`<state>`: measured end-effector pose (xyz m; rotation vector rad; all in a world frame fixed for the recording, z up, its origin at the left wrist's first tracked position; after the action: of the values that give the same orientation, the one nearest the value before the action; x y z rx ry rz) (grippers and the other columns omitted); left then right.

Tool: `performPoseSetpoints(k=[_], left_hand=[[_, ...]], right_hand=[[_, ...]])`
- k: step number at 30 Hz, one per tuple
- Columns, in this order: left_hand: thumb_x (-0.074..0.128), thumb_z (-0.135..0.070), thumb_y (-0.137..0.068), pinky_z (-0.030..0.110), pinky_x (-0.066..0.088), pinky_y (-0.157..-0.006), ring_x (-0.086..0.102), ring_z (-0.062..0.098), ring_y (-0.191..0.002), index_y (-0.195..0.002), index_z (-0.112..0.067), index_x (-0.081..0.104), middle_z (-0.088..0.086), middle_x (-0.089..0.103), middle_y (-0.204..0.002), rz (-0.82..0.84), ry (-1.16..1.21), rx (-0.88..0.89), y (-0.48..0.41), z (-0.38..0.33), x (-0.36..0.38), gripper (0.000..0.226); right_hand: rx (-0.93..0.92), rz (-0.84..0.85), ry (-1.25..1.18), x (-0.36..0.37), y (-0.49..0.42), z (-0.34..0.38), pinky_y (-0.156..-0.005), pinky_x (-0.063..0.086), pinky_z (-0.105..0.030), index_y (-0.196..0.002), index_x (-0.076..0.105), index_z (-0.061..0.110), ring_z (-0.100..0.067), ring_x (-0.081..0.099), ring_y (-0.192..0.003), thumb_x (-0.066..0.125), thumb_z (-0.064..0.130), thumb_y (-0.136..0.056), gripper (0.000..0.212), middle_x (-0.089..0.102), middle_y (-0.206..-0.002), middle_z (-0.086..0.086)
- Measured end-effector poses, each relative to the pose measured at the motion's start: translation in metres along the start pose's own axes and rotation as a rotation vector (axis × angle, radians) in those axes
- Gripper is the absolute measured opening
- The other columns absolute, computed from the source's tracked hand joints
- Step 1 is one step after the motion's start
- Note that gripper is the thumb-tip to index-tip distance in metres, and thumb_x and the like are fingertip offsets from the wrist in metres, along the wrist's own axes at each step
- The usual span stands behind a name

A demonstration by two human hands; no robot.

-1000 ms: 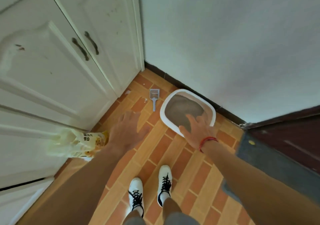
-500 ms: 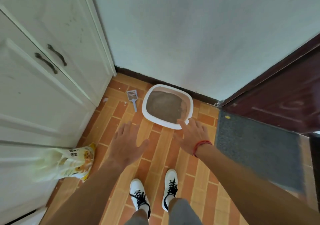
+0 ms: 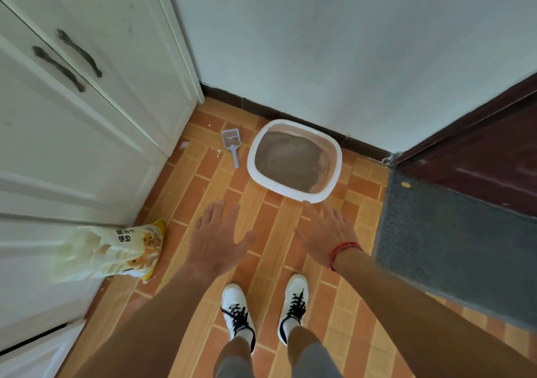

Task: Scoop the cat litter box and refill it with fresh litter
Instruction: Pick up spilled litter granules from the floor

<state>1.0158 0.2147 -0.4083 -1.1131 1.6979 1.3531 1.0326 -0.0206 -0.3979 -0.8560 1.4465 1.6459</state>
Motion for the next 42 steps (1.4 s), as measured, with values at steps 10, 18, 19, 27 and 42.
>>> performPoseSetpoints(k=[10, 18, 19, 27, 42], left_hand=[[0.015, -0.075, -0.082, 0.048, 0.032, -0.113, 0.024, 0.029, -0.145, -0.149, -0.026, 0.027, 0.008, 0.028, -0.158, 0.071, -0.013, -0.024, -0.09, 0.038, 0.167, 0.084], [0.021, -0.072, -0.084, 0.053, 0.039, -0.107, 0.037, 0.029, -0.138, -0.146, -0.02, 0.038, 0.007, 0.04, -0.151, 0.014, 0.053, 0.024, -0.203, 0.081, 0.343, 0.083], [0.023, -0.071, -0.084, 0.052, 0.04, -0.107, 0.038, 0.029, -0.137, -0.145, -0.019, 0.04, 0.008, 0.041, -0.15, 0.003, 0.06, 0.036, -0.217, 0.086, 0.363, 0.081], [0.013, -0.073, -0.083, 0.049, 0.029, -0.115, 0.025, 0.029, -0.146, -0.152, -0.022, 0.029, 0.006, 0.026, -0.16, -0.056, -0.017, 0.114, -0.307, 0.111, 0.473, 0.087], [0.045, -0.057, -0.095, 0.035, 0.031, -0.109, 0.035, 0.016, -0.138, -0.15, -0.025, 0.035, -0.003, 0.035, -0.154, -0.225, 0.358, 0.059, -0.352, 0.128, 0.521, 0.064]], right_hand=[[-0.025, 0.028, 0.048, 0.164, -0.11, -0.036, -0.098, 0.038, -0.042, -0.148, 0.016, 0.033, -0.027, 0.039, -0.124, 0.035, 0.058, -0.091, 0.064, 0.036, -0.14, -0.006], [-0.047, -0.002, 0.063, 0.338, -0.24, -0.068, -0.1, 0.039, -0.041, -0.147, 0.016, 0.033, -0.026, 0.041, -0.125, 0.035, 0.053, -0.093, 0.061, 0.035, -0.144, -0.007], [-0.051, -0.015, 0.06, 0.357, -0.255, -0.072, -0.101, 0.039, -0.041, -0.147, 0.016, 0.033, -0.025, 0.041, -0.126, 0.035, 0.053, -0.094, 0.06, 0.034, -0.145, -0.007], [-0.105, -0.076, 0.097, 0.468, -0.359, -0.104, -0.094, 0.046, -0.039, -0.14, 0.027, 0.029, -0.027, 0.051, -0.114, 0.035, 0.049, -0.097, 0.048, 0.043, -0.132, -0.008], [-0.157, -0.224, 0.041, 0.502, -0.404, -0.109, -0.095, 0.044, -0.041, -0.13, 0.049, 0.022, -0.025, 0.049, -0.115, 0.043, 0.048, -0.093, 0.045, 0.051, -0.122, -0.005]])
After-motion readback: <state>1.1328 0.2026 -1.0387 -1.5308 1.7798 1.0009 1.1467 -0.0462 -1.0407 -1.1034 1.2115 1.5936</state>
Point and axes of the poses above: each hand's wrist, its own y-axis away from the middle knuckle, its own x-axis out of the palm, z = x × y, the point moved 1 cm from there along -y, towards the middle knuckle
